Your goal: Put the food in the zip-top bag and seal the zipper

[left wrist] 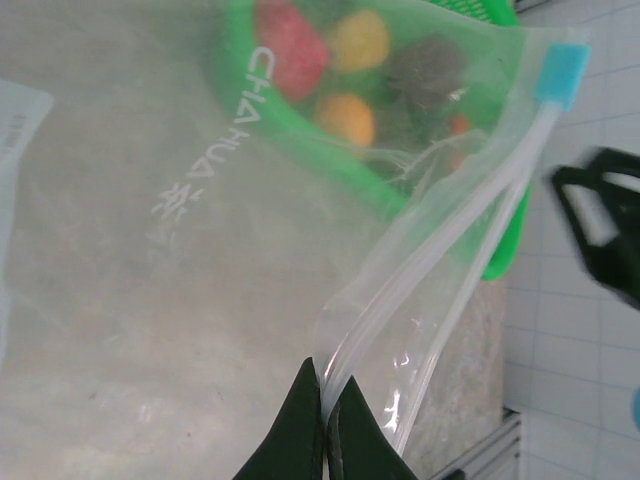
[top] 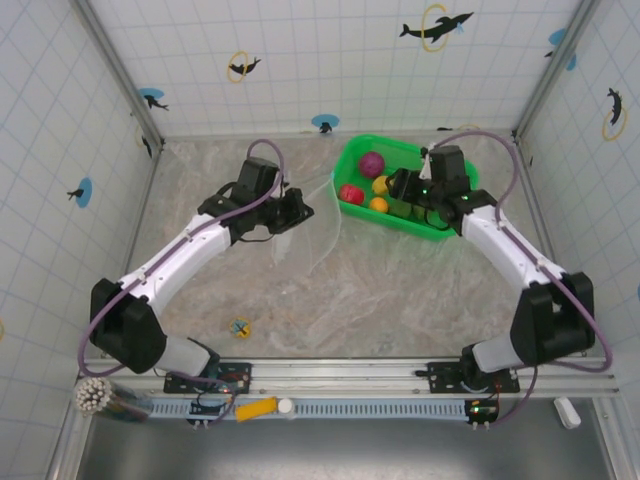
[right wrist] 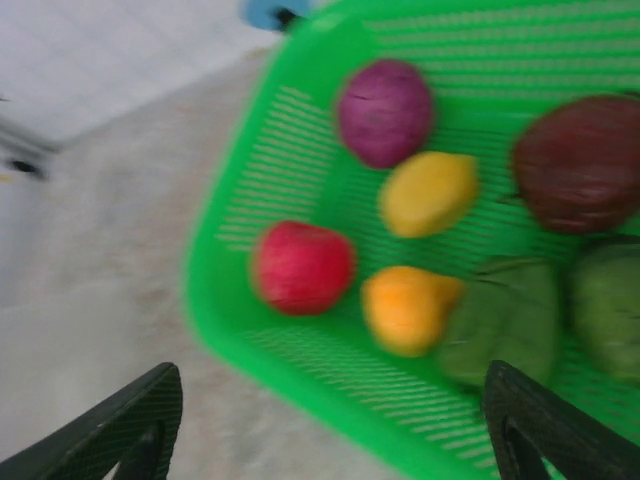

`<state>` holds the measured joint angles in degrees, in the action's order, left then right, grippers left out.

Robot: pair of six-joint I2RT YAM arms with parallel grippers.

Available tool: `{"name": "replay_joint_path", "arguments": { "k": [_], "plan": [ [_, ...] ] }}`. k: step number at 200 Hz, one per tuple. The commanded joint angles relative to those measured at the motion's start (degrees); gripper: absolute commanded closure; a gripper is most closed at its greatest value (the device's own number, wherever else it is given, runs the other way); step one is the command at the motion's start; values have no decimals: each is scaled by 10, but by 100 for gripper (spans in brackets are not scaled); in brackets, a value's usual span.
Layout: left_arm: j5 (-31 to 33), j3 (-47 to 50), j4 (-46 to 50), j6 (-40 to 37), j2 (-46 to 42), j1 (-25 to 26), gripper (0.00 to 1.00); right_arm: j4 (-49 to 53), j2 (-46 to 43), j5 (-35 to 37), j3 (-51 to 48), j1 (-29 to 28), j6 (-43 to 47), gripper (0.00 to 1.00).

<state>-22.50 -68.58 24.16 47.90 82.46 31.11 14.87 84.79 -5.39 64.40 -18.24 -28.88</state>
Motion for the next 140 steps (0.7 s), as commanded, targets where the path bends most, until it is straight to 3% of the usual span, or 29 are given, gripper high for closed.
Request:
{"name": "replay_joint_path", "arguments": {
  "k": [1,7,42,76,140],
  "plan": [
    [-72,-3,-78,22,19,1,100,24,63,121,49,22,55,9],
    [-81,-1,-87,25,23,0,100,24,83,127,61,30,61,0],
    [-93,16,-131,47,30,2,100,34,196,109,145,74,69,1],
    [-106,7,-123,47,45,2,100,49,286,40,218,99,68,1],
    [-19,4,-18,74,29,4,100,58,384,-10,296,109,67,0]
  ]
}}
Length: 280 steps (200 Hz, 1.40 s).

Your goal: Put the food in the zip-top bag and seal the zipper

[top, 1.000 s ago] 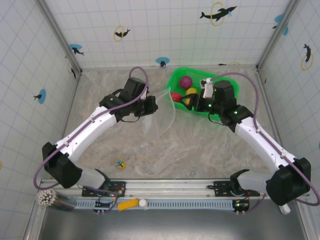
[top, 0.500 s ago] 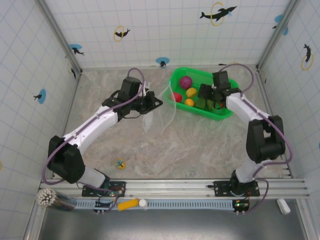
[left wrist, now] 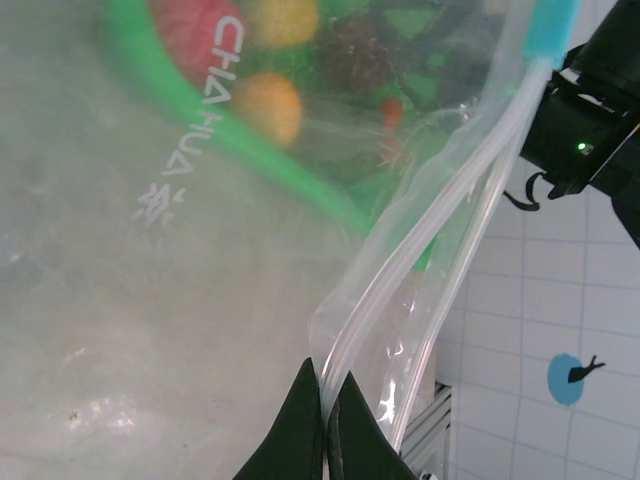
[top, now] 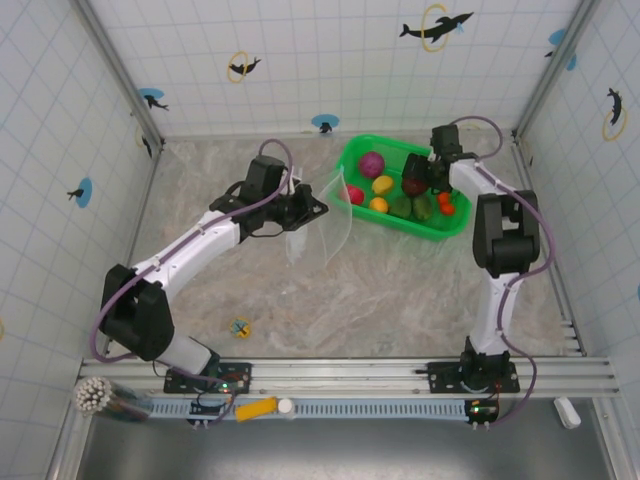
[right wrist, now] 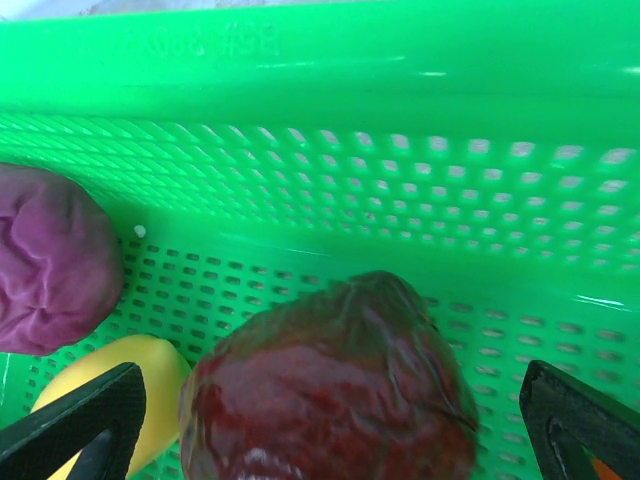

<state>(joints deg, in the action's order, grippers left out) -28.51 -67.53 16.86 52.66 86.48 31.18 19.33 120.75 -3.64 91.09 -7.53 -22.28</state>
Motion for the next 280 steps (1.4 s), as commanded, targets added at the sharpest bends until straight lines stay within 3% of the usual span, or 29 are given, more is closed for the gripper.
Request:
{"name": "replay_joint_path", "arguments": {
  "k": [1,34,61,118,194,245,280],
  "plan": [
    [43,-6,57,28,-12,4,100,12,26,-26,30,1,1,0],
    [83,21,52,80,-31,19,100,6,39,-21,26,6,-15,3],
    [96,-1,78,75,-13,31,100,-11,38,-21,13,9,-21,11],
    [114,-65,190,25,24,42,100,-60,7,-39,-43,19,-50,40],
    [69,-83,85,70,56,53,100,-98,-79,-59,-94,22,-73,39],
    [39,-15,-59,189,24,57,100,-169,-227,-105,-197,7,-125,39],
    [29,-36,-61,210,31,57,100,-191,-354,-159,-258,-16,-139,39]
  ]
}}
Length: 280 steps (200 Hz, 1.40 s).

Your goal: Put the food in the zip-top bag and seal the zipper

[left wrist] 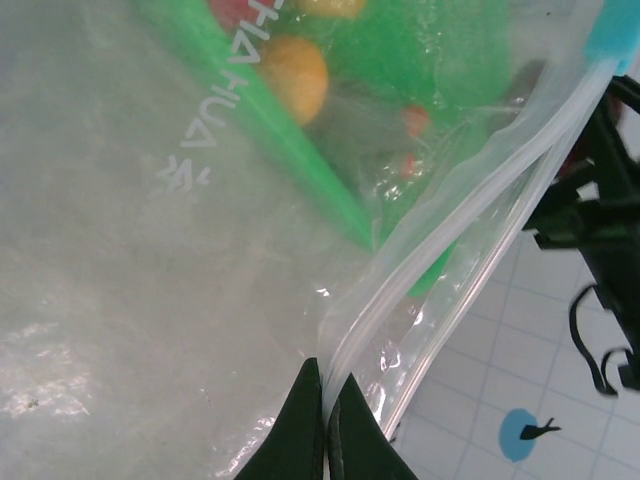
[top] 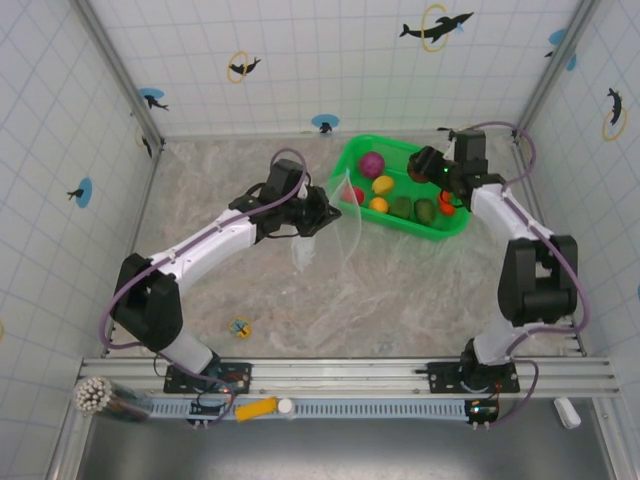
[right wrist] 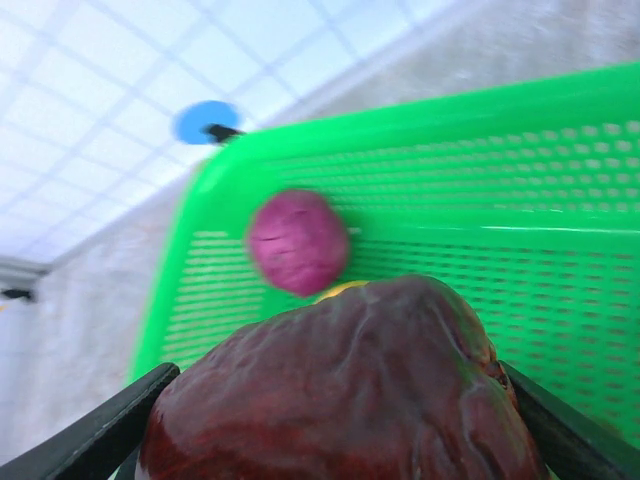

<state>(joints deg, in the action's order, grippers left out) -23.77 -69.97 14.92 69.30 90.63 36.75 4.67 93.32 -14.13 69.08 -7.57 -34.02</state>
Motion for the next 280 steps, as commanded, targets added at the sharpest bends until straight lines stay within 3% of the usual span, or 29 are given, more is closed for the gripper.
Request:
{"name": "replay_joint_path", "arguments": {
  "k": [1,59,91,130,151,180,240,256,280],
  "plan": [
    [-19,-13,-42,44,-11,1,100,-47,-83,-56,-40,-17,-23,39],
    [-8,-47,-9,3,-17,1,100,-120,-255,-194,-118,-84,-89,39],
    [-5,-72,7,-18,-17,1,100,-130,-256,-230,-96,-168,-117,38],
    [1,-87,19,-40,-31,1,100,-142,-246,-237,-115,-215,-148,38],
    [-5,-91,22,-49,-39,1,100,-51,-239,-173,-100,-238,-82,38],
    [-14,-90,26,-59,-54,1,100,-12,-227,-134,-105,-240,-55,38],
    [-18,-122,66,-89,-72,1,100,134,-204,45,-47,-257,44,38],
    [-16,-125,72,-94,-75,1,100,164,-194,77,-24,-277,68,34],
    [-12,-120,72,-94,-78,1,100,186,-183,121,8,-312,95,19]
  ]
}}
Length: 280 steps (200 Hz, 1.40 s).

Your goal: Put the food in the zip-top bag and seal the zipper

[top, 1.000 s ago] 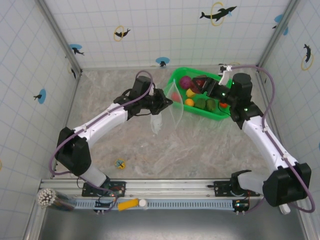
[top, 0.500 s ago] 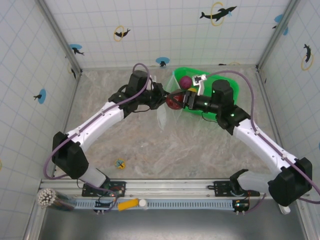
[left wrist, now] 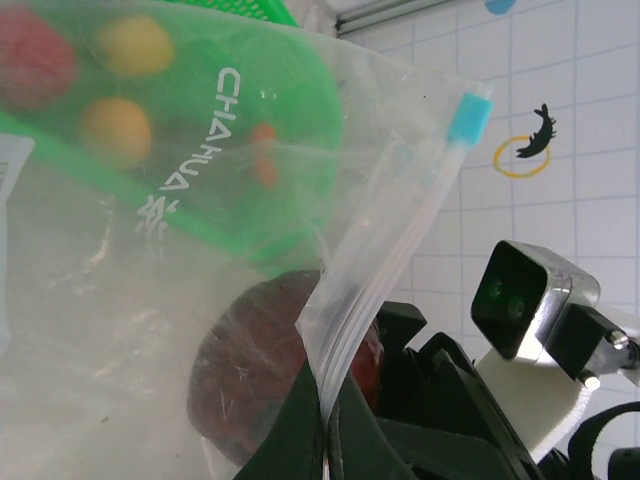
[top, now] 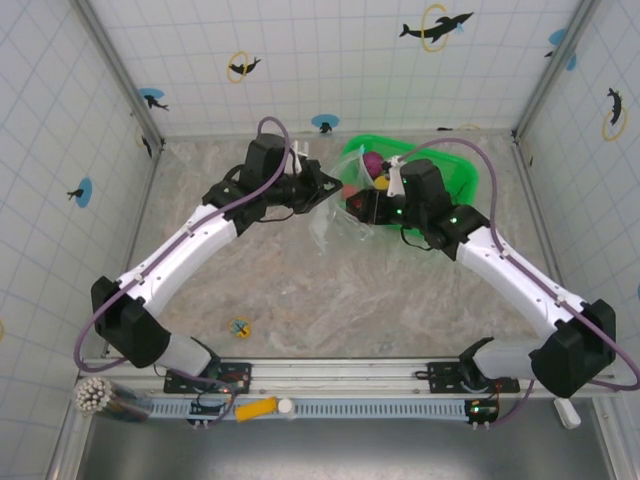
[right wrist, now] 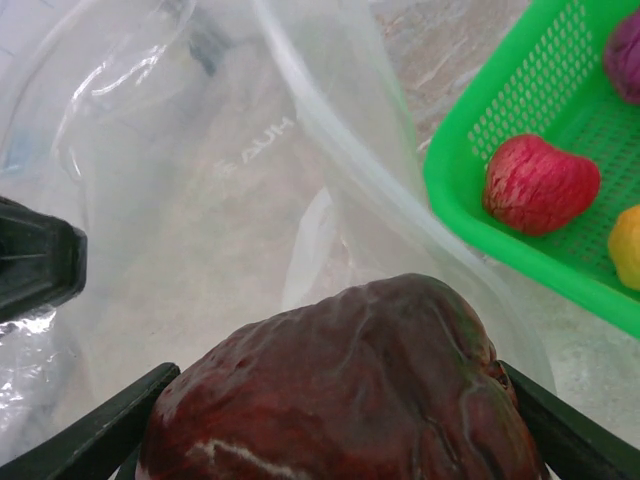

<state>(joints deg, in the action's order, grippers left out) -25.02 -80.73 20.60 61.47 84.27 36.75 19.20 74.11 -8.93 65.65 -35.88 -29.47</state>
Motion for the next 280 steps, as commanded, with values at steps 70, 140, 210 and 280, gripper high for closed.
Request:
{"name": "replay_joint_path", "arguments": {
  "k": [70,140,210,280],
  "plan": [
    [11,12,3,-3,-29,-6,100,47,13,43,81,-34,57,6],
    [13,60,-18,8,-46,-27,100,65,14,12,104,-34,77,8],
    [10,115,-38,1,-55,-67,100,12,-7,-23,105,28,65,12],
    [-13,97,-46,-7,-46,-72,100,-117,129,-6,37,170,6,9]
  ]
}}
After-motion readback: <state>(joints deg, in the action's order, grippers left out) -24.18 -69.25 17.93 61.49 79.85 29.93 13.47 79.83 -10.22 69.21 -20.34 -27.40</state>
